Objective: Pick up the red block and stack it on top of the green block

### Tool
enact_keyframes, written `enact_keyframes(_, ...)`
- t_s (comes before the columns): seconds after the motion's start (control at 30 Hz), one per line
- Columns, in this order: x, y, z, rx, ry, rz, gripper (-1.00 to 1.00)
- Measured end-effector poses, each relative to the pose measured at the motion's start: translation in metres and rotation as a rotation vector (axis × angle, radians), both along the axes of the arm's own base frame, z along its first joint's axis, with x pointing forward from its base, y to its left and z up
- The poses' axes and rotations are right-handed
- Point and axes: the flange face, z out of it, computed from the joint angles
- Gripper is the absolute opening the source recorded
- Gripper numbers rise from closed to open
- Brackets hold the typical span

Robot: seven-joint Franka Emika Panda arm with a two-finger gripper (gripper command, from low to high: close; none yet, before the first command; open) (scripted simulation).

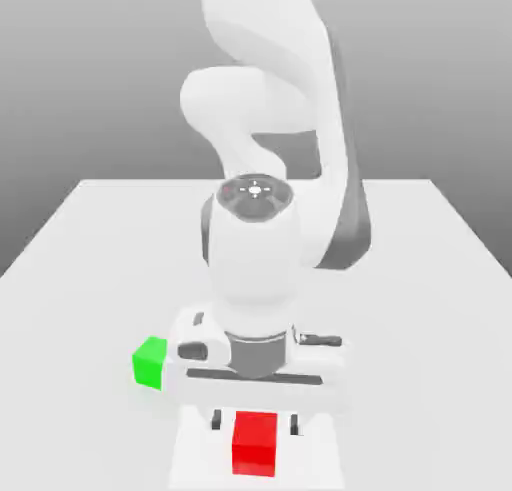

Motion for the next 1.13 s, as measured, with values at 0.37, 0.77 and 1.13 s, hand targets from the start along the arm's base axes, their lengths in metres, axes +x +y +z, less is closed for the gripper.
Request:
enact_keyframes(0.37, -0.001, -0.001, 0.051, -0.001, 0.000, -0.001, -1.00)
enact_keyframes(0.77, -0.145, -0.140, 0.095, -0.008, 0.002, -0.256, -1.00)
enact_keyframes(1.13, -0.155, -0.141, 0.035, 0.002, 0.000, -0.263, 1.00)
